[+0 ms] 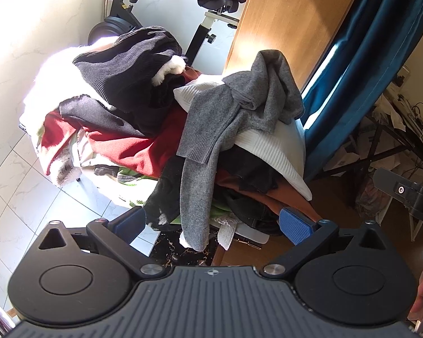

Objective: Fold clothes
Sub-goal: 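Move both grippers toward the grey sweater on top of the clothes pile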

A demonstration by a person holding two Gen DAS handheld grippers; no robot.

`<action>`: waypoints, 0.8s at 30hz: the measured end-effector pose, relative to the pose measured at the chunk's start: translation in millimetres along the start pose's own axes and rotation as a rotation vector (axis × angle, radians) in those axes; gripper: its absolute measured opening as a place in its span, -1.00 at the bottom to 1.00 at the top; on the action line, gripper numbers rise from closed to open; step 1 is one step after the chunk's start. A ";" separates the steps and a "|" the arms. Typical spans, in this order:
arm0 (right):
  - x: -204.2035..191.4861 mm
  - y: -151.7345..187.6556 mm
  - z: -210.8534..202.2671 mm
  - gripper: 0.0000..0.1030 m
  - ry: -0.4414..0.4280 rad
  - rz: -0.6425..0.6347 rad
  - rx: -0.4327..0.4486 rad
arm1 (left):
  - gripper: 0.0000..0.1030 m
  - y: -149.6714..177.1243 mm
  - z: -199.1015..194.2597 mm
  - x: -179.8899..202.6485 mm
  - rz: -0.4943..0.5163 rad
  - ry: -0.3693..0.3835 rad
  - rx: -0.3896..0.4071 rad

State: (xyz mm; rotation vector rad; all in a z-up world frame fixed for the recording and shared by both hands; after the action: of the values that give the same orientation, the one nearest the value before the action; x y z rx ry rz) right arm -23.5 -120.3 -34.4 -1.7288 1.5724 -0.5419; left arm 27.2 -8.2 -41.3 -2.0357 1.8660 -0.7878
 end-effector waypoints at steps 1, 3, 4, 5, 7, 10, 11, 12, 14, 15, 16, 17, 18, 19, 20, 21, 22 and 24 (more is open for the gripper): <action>-0.6 0.3 0.6 0.99 -0.008 0.000 -0.003 | 1.00 -0.5 0.3 0.0 -0.001 0.002 -0.001; -1.3 0.9 2.2 0.99 -0.028 0.006 -0.014 | 0.99 -1.2 0.5 -0.1 0.000 0.004 -0.002; -1.4 1.8 3.2 0.99 -0.036 0.010 -0.022 | 1.00 -1.8 0.6 -0.2 0.002 0.005 -0.002; -1.3 2.7 4.3 0.99 -0.039 0.014 -0.028 | 1.00 -2.5 0.4 -0.5 0.002 0.007 -0.001; -1.2 3.7 5.9 0.99 -0.039 0.019 -0.036 | 0.99 -1.2 -0.8 -0.2 0.002 0.010 0.005; -3.0 4.6 7.8 0.99 -0.035 0.011 -0.046 | 1.00 -2.5 -2.7 1.0 -0.005 0.030 0.024; -4.2 4.8 7.9 0.99 -0.043 0.007 -0.048 | 1.00 -3.0 -3.1 1.0 -0.007 0.036 0.030; -6.0 4.8 7.1 0.99 -0.048 -0.001 -0.045 | 1.00 -4.1 -3.1 1.0 -0.008 0.034 0.033; -10.1 4.3 4.1 0.99 -0.054 -0.022 -0.029 | 0.99 -7.3 -2.8 -4.4 -0.008 0.029 0.037; -11.5 3.0 2.2 0.99 -0.056 -0.029 -0.016 | 0.99 -7.5 -2.9 -5.2 -0.009 0.028 0.038; -12.2 0.7 -0.1 0.99 -0.057 -0.032 0.002 | 0.99 -7.8 -3.7 -5.9 -0.010 0.031 0.044; -13.0 -1.6 -2.4 0.99 -0.058 -0.034 0.020 | 0.99 -8.3 -4.6 -7.0 -0.012 0.035 0.051; -12.5 -4.2 -4.7 0.99 -0.064 -0.029 0.037 | 0.99 -9.2 -6.0 -8.9 -0.016 0.041 0.061; -11.0 -7.1 -7.1 0.99 -0.076 -0.017 0.053 | 1.00 -9.5 -6.1 -9.7 -0.019 0.039 0.059; -9.3 -9.4 -9.0 0.99 -0.094 -0.002 0.066 | 0.99 -9.9 -6.7 -10.4 -0.023 0.039 0.061; -7.1 -11.2 -10.3 0.99 -0.122 0.023 0.075 | 0.99 -10.2 -7.3 -11.2 -0.027 0.040 0.063; -4.8 -12.6 -11.1 0.99 -0.146 0.049 0.081 | 0.99 -10.7 -7.8 -12.3 -0.031 0.042 0.066; 0.7 -14.6 -11.2 0.99 -0.176 0.096 0.084 | 0.99 -12.1 -8.7 -15.5 -0.035 0.034 0.065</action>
State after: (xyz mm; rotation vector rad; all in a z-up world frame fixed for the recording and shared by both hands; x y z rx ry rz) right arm -21.7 -123.7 -16.4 -1.5843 1.4788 -0.3915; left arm 32.1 10.0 -30.8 -2.0328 1.8028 -0.8852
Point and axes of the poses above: each gripper's, at about its wrist camera, not at the fingertips, and z roughly the way its jaws point, x to its right, y to its underside, the point moved 5 cm from there along z, roughly the way its jaws point, and after that the axes turned 1 degree about x, right-handed, at the moved point
